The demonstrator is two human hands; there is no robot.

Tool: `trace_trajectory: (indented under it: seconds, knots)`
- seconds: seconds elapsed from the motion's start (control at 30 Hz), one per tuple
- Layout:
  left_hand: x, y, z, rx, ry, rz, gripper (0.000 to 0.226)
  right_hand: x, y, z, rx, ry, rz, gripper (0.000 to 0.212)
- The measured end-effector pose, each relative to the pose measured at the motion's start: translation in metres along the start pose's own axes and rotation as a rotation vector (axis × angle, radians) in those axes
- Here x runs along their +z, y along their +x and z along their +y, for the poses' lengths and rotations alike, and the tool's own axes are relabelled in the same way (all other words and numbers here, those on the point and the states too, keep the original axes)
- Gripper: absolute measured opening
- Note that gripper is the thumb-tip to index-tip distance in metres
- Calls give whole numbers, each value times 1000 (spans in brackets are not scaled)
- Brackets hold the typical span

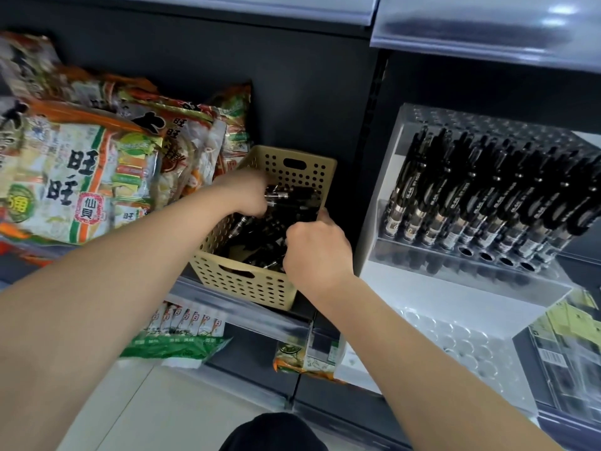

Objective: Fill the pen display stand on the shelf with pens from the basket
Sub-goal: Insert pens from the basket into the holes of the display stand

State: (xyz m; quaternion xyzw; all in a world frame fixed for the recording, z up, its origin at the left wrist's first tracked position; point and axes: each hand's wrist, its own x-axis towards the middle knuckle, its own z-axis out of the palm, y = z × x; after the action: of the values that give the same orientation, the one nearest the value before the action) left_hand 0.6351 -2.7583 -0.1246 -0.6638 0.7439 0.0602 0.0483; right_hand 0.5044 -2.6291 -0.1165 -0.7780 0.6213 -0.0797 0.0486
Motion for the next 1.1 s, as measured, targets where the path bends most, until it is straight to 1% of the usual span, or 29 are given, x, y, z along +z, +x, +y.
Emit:
trace_trajectory:
  seconds: [0.07, 0.1, 0.17, 0.23, 0.3, 0.37, 0.43, 0.47, 0.53, 0.63, 0.67, 0.7, 0.8, 0.87, 0.9, 0.97, 1.0, 1.07, 1.1]
  knots:
    - [-8, -2, -3, -7, -66, 45, 62, 0, 0, 0, -5, 0, 3, 22]
    - [-11, -2, -3, 5, -55, 31, 66, 1, 0, 0, -6, -1, 6, 21]
    - [-12, -3, -4, 39, -11, -43, 76, 2, 1, 0, -6, -1, 11, 21]
    - [-13, -3, -5, 67, 2, -121, 79, 2, 1, 0, -3, -3, 9, 21]
    - [-16, -5, -5, 65, 3, -196, 78, 2, 0, 1, 0, -3, 7, 22]
    - [-19, -5, -5, 59, 8, -223, 67, 2, 0, 1, 4, 9, 9, 21]
    - [-20, -5, -6, 72, 22, -164, 53, 3, 0, 2, 9, 21, 12, 21]
    - [-21, -7, -5, 79, 44, -128, 51, 3, 0, 2, 10, 25, 14, 21]
    - [-21, -9, -4, 94, 123, -39, 52, 3, 1, 1, 11, 30, 22, 21]
    - [-20, -14, 0, 170, 246, 148, 59, 5, 0, 1, 17, 18, 19, 21]
    - [-18, -15, 1, 184, 245, 166, 60, 5, 0, 1, 21, 15, 16, 21]
    - [-14, -16, 2, 195, 225, 153, 61, 5, 0, 1, 23, 15, 17, 21]
    - [3, -19, 4, 217, 174, 35, 58, 5, 0, 1, 25, 23, 17, 22]
    - [11, -19, 3, 233, 207, 10, 56, 5, 0, 1, 28, 31, 14, 22]
    - [12, -19, 3, 211, 254, 9, 58, 4, 0, 1, 29, 29, 12, 22]
    - [10, -21, 5, 106, 304, -21, 69, 4, 1, 1, 25, 18, 4, 22]
    - [7, -22, 6, 47, 278, -70, 65, 5, 1, 1, 26, 16, 0, 22]
    - [2, -23, 9, -74, 126, -188, 36, 5, 1, 1, 24, 15, -3, 23]
    - [2, -22, 9, -110, 92, -244, 23, 5, 1, 2, 23, 16, -3, 22]
